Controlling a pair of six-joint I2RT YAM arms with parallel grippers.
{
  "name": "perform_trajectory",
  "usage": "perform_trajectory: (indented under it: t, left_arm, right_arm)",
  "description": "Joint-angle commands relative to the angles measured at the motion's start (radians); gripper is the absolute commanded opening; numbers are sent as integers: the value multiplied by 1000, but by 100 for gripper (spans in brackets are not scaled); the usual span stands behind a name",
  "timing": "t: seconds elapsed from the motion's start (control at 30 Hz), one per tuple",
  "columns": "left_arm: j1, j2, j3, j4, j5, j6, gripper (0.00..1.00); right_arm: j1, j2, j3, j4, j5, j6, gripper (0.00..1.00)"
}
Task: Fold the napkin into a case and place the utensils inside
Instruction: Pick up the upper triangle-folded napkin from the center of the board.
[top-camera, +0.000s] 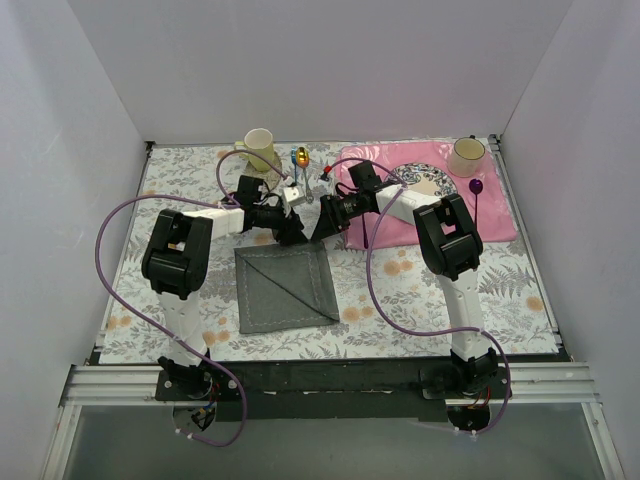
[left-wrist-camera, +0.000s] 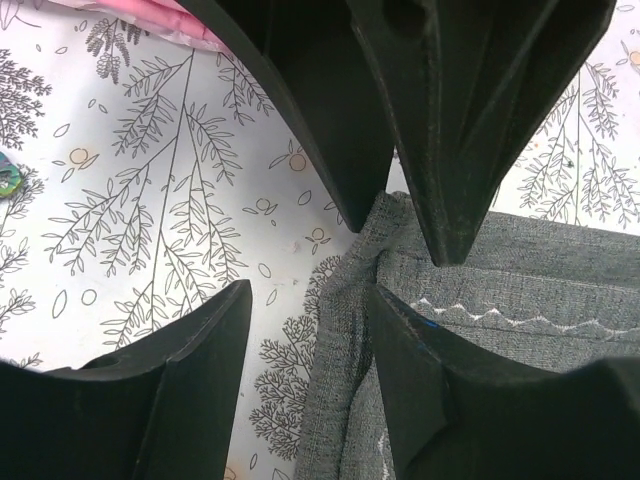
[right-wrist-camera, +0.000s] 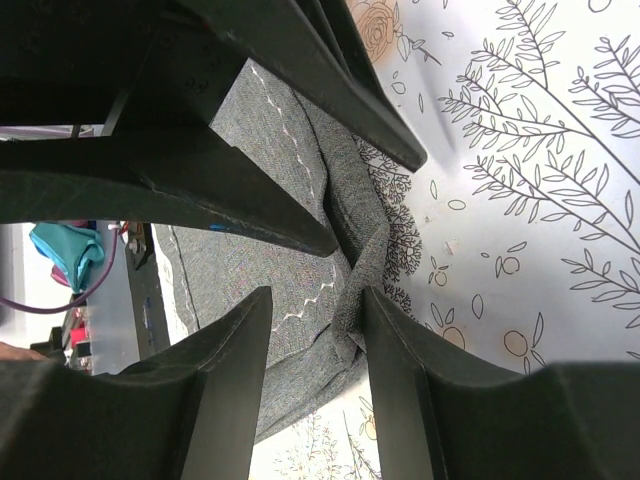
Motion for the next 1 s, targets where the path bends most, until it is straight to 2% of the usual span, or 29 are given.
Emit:
perform_trajectory:
  t: [0.0,0.13,0.27,0.53,0.8,0.9,0.97]
  left_arm:
    - [13,-71,-6,37,37,-25,51]
    - [19,-74,-2,-28,112,12,54]
    - [16,-48,37,-167,163,123,54]
    - [3,31,98,-229,74,161,50]
    - [-6,72,149,-267,61,176,50]
    - [-9,78,161,-287,60,189,46]
    - [-10,77,159,-301,63,204,39]
  right_arm:
    - [1,-13,5,30,-21,5,49]
    - [1,-10,8,29,-16,6,49]
    - [1,-18,8,29,-27,8,49]
    - [10,-47,-18,38,-53,14,48]
    - [21,-62,-33,50,-81,17,47]
    - [24,-73,-39,58,-90,23,46]
    - [25,-79,-44,61,-97,21,46]
